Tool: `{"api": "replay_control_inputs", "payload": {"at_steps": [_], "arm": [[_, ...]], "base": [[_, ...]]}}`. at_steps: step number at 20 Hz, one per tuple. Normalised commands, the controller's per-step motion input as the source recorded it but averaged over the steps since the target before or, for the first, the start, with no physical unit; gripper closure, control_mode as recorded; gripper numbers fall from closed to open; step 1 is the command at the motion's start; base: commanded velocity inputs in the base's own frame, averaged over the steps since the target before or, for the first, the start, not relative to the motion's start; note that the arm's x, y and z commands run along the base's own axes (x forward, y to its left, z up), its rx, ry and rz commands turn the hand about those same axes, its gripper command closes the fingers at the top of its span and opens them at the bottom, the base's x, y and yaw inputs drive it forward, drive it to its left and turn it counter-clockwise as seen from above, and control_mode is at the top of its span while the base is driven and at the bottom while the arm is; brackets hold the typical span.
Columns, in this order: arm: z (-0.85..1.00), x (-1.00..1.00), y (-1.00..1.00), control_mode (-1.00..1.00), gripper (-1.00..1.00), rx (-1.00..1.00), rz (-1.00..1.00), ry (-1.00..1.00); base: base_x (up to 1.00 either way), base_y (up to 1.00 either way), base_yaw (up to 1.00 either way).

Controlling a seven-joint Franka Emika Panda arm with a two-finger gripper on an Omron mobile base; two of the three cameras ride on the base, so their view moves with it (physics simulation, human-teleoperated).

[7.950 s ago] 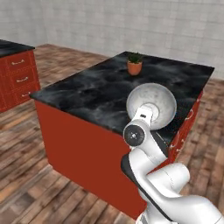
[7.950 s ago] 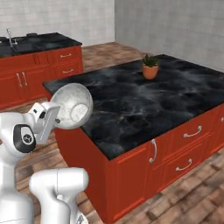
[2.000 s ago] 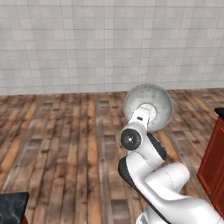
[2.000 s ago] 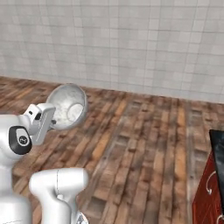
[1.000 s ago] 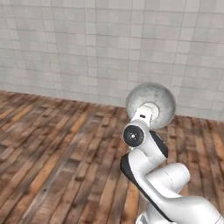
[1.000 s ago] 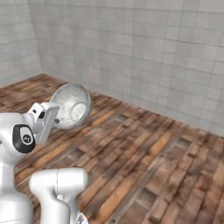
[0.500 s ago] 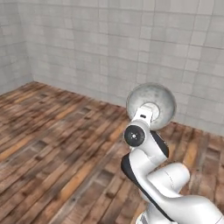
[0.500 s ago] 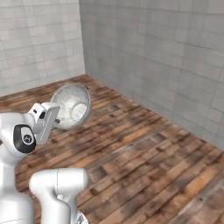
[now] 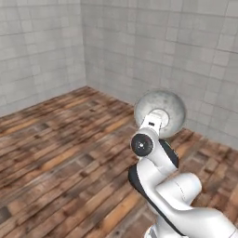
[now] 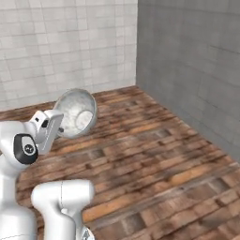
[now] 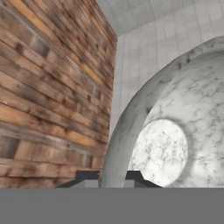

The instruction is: Move the bowls from the cabinet to the plates on the dining table.

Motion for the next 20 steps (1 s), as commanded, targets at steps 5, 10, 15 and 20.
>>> {"api": "replay_control_inputs", "payload": {"at_steps": [5,10,15,20], "arm": [[0.0,0.0,0.0,1.0,1.0,0.0,0.0,0.0],[0.0,0.0,0.0,1.0,1.0,0.0,0.0,0.0],[0.0,0.0,0.0,1.0,1.0,0.0,0.0,0.0],[0.0,0.0,0.0,1.0,1.0,0.0,0.0,0.0]], "base": [[1.0,0.21,0.42],[1.0,0.08,0.44],[1.0,0.03,0.47],[1.0,0.0,0.51]]}}
